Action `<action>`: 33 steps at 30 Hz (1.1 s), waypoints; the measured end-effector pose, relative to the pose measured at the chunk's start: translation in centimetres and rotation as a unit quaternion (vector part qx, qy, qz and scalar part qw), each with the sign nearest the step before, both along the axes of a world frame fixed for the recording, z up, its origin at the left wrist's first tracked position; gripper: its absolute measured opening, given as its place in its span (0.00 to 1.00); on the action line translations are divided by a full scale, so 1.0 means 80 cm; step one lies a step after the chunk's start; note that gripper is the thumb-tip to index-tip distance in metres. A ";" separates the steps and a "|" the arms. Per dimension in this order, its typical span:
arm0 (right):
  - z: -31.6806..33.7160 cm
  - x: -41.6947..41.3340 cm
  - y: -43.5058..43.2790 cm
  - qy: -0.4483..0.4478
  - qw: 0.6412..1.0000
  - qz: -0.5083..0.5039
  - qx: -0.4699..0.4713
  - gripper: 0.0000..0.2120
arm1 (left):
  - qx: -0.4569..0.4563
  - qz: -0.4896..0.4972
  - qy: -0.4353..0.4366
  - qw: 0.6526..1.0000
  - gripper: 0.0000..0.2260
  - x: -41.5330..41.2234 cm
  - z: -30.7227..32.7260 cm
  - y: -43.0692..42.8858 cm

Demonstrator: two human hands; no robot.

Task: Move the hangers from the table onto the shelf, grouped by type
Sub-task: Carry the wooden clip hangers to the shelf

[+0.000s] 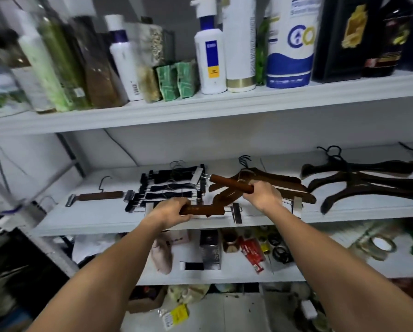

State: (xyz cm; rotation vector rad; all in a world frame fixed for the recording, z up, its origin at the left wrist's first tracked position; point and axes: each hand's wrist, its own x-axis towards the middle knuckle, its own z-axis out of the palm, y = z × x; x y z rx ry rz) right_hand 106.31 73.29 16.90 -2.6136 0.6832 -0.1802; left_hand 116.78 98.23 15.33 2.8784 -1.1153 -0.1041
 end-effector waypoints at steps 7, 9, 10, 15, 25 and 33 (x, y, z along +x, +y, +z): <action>0.002 0.055 0.079 -0.013 0.999 0.025 -0.027 0.11 | -0.022 0.023 0.008 0.999 0.17 0.043 -0.003 0.072; 0.005 0.072 0.109 -0.014 0.998 0.032 -0.047 0.11 | -0.023 0.020 0.001 1.000 0.16 0.060 -0.002 0.100; 0.006 0.079 0.123 -0.016 0.998 0.036 -0.054 0.10 | -0.023 0.019 0.000 1.000 0.16 0.068 -0.001 0.113; 0.012 0.125 0.213 -0.025 0.996 0.044 -0.077 0.10 | -0.030 0.021 0.001 0.999 0.17 0.113 0.001 0.203; 0.013 0.207 0.368 -0.046 0.993 0.062 -0.095 0.10 | -0.022 0.055 0.001 0.998 0.12 0.182 -0.011 0.381; -0.001 0.249 0.408 -0.024 0.990 0.084 -0.107 0.07 | -0.054 0.082 0.034 0.995 0.12 0.225 -0.036 0.452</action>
